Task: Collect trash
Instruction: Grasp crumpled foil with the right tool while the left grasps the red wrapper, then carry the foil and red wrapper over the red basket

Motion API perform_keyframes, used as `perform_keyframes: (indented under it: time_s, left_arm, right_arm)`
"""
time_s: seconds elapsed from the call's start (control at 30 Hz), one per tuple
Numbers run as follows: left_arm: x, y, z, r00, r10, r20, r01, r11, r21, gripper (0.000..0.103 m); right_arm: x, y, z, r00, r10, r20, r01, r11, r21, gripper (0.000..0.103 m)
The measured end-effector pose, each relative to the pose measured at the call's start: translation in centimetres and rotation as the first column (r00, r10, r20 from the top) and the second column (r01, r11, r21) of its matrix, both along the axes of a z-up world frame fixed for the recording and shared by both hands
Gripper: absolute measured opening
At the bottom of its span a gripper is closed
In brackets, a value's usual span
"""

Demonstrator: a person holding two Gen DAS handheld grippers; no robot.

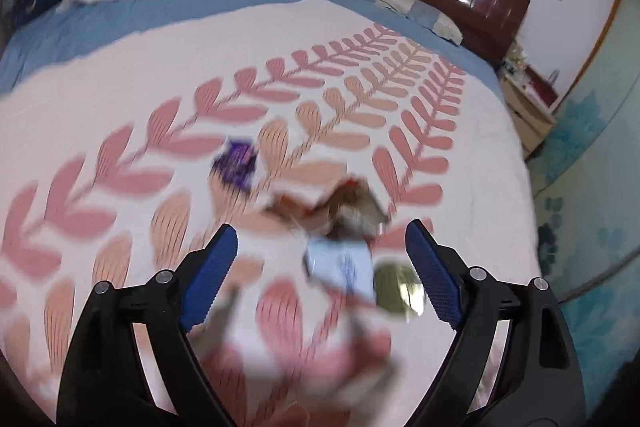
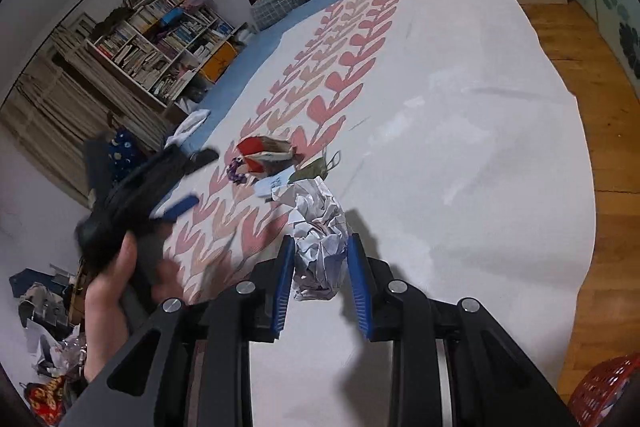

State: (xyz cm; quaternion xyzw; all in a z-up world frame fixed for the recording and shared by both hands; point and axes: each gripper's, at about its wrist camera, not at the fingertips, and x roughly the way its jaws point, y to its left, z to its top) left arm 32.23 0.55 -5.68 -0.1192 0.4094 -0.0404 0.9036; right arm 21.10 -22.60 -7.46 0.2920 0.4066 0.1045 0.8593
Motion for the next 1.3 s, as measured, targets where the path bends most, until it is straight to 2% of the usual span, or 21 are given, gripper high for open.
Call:
perform_keyframes:
  time_s: [0.1, 0.23, 0.3, 0.33, 0.37, 0.4, 0.43, 0.53, 0.63, 0.67, 0.83, 0.93, 1.0, 1.03, 1.1, 1.17, 1.23, 1.3]
  left_arm:
    - [3.4, -1.8, -0.7, 0.999, -0.007, -0.041, 0.009, 0.999, 0.05, 0.088]
    - [6.7, -3.5, -3.9, 0.982, 0.01, -0.189, 0.003, 0.998, 0.07, 0.088]
    - [6.8, -3.4, -4.8, 0.98, 0.019, -0.2, -0.014, 0.999, 0.029, 0.086]
    - [6.6, -3.0, -5.2, 0.979, 0.024, -0.2, -0.026, 1.0, -0.006, 0.081]
    - [6.2, -2.6, -5.5, 0.979, 0.029, -0.202, -0.036, 0.999, -0.031, 0.047]
    - [5.8, -2.3, -5.8, 0.977, 0.027, -0.211, -0.038, 0.998, -0.052, 0.037]
    - [5.1, -2.1, -5.9, 0.977, 0.021, -0.211, -0.036, 0.997, -0.066, 0.037]
    - [2.4, -1.5, -5.4, 0.983, 0.005, -0.181, -0.02, 0.996, -0.085, 0.027]
    - [-1.8, 0.1, -2.8, 0.996, 0.042, -0.082, -0.051, 0.992, -0.114, 0.024]
    - [-3.4, 0.6, -1.7, 0.997, 0.054, -0.056, -0.061, 0.989, -0.132, 0.024]
    - [-13.9, 2.0, 6.5, 0.995, 0.053, 0.086, -0.039, 0.988, -0.153, 0.024]
    - [-19.8, 2.3, 10.2, 0.993, 0.011, 0.119, 0.005, 0.991, -0.135, 0.025]
    - [-22.7, 1.6, 11.6, 0.99, -0.08, 0.115, 0.096, 0.985, -0.142, 0.025]
    - [-23.7, 1.6, 12.2, 0.987, -0.095, 0.131, 0.113, 0.983, -0.143, 0.025]
    - [-25.6, 0.9, 13.7, 0.981, -0.12, 0.154, 0.136, 0.986, -0.098, 0.025]
    - [-27.3, 0.1, 15.4, 0.972, -0.148, 0.182, 0.165, 0.983, -0.079, 0.025]
    - [-28.7, -2.2, 17.4, 0.957, -0.204, 0.206, 0.213, 0.977, -0.021, 0.026]
    - [-30.1, -5.1, 19.0, 0.939, -0.264, 0.221, 0.269, 0.963, 0.008, 0.026]
  right_arm:
    - [1.0, -0.7, 0.2, 1.0, -0.004, -0.012, 0.004, 1.0, 0.012, 0.028]
    - [1.4, -1.3, 0.5, 1.0, -0.014, -0.004, 0.014, 0.999, 0.042, 0.028]
    - [1.5, -1.2, 0.2, 1.0, -0.003, -0.017, 0.004, 0.998, 0.07, 0.028]
    - [1.4, -1.3, 0.1, 1.0, -0.011, -0.024, 0.013, 0.995, 0.096, 0.028]
    - [1.4, -1.4, 0.0, 1.0, -0.009, -0.027, 0.013, 0.991, 0.132, 0.028]
    - [1.5, -1.4, -0.1, 1.0, -0.001, -0.027, 0.005, 0.988, 0.155, 0.028]
    - [1.4, -1.3, 0.2, 1.0, 0.001, -0.022, 0.002, 0.99, 0.141, 0.028]
    - [1.1, -1.3, 0.9, 1.0, 0.008, 0.016, -0.01, 0.993, 0.119, 0.028]
    - [0.3, -1.9, 0.6, 1.0, -0.005, -0.004, 0.005, 0.991, 0.136, 0.028]
    - [0.1, -2.0, 0.8, 1.0, -0.004, 0.001, 0.004, 0.994, 0.111, 0.028]
    - [-1.4, -2.2, 2.2, 0.998, 0.022, 0.051, -0.024, 0.999, 0.046, 0.028]
    - [-3.8, -2.2, 4.4, 0.992, 0.042, 0.117, -0.042, 0.999, -0.005, 0.028]
    - [-6.1, -3.4, 5.9, 0.988, 0.037, 0.149, -0.036, 0.999, -0.012, 0.028]
    - [-7.8, -4.5, 7.0, 0.986, 0.024, 0.163, -0.022, 1.0, -0.012, 0.028]
    - [-11.6, -6.9, 9.2, 0.978, 0.005, 0.207, 0.0, 1.0, -0.027, 0.028]
    - [-17.5, -9.9, 12.4, 0.964, -0.03, 0.266, 0.056, 0.994, -0.09, 0.028]
    - [-22.0, -12.1, 14.7, 0.947, -0.057, 0.317, 0.102, 0.987, -0.125, 0.028]
    - [-27.0, -14.8, 16.8, 0.93, -0.104, 0.352, 0.173, 0.97, -0.17, 0.028]
